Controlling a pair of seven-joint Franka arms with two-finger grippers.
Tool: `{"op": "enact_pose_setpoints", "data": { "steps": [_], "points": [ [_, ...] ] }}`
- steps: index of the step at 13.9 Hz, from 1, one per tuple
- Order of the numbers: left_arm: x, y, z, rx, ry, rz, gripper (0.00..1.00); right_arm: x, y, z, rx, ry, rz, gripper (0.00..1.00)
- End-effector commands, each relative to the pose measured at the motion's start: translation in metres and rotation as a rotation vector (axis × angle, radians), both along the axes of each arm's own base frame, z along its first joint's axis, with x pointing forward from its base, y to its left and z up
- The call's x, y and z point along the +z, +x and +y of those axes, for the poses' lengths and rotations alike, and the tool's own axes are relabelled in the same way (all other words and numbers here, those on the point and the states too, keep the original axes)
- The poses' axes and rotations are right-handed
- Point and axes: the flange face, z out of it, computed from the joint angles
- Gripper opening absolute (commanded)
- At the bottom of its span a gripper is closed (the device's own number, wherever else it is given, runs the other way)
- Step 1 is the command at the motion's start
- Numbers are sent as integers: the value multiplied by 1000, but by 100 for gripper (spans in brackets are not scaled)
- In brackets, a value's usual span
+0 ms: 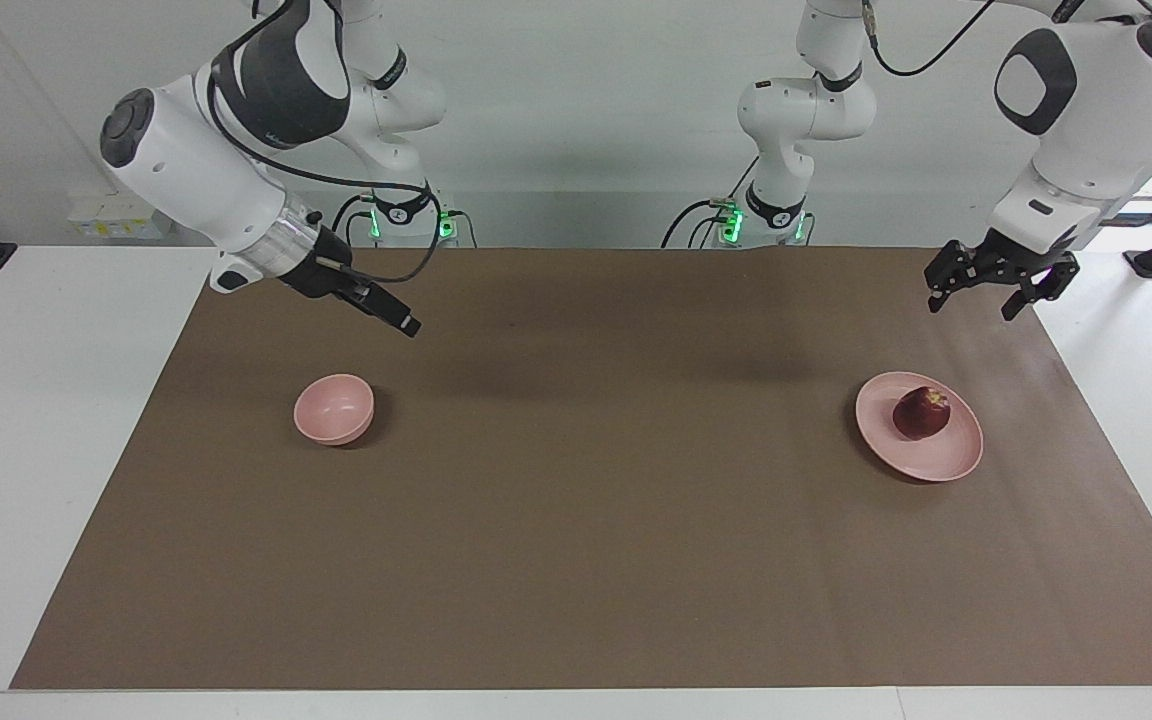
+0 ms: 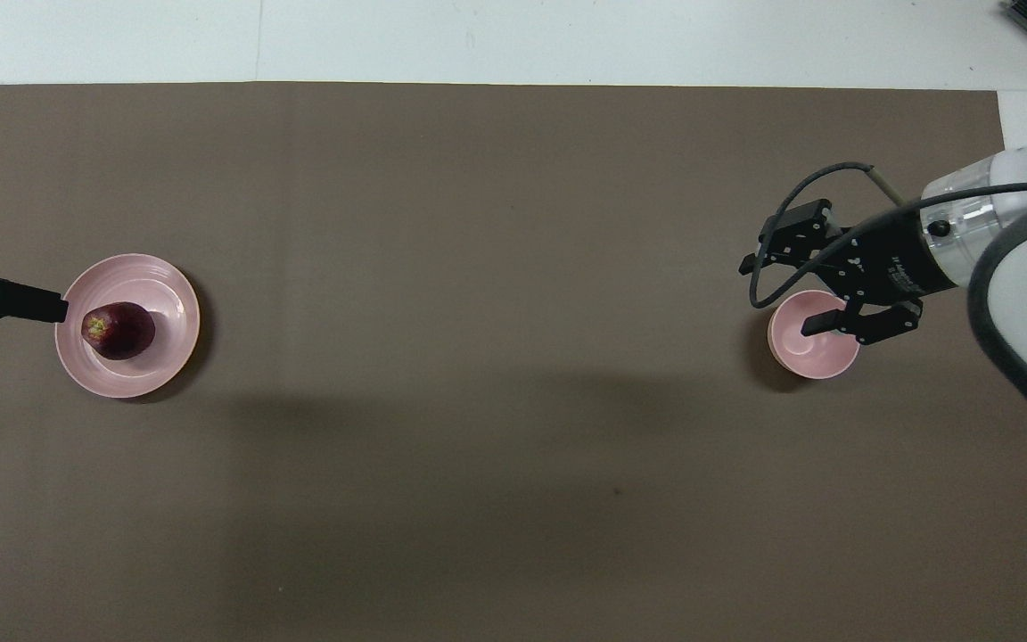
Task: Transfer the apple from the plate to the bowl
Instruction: 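Grasp the red apple with the left gripper while the right gripper rises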
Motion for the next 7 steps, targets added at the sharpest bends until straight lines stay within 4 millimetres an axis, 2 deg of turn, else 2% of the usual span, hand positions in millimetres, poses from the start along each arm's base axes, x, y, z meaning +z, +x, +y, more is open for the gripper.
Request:
{"op": "enact_pose_setpoints", "data": {
  "steps": [1,3,5,7],
  "points": [
    [-39,-11,19,-79,-1,-26,100,7,-4,37,4,22,-49,100],
    [-64,-1,19,-103,8,-38,100,9,-6,49,58,27,-71,100],
    [-91,8,18,-100,4,-26,100,10,-11,73,261,42,-153,100],
    [-121,4,32,-59,-16,-33,100,11,-15,77,335,64,-169,100]
  ]
}}
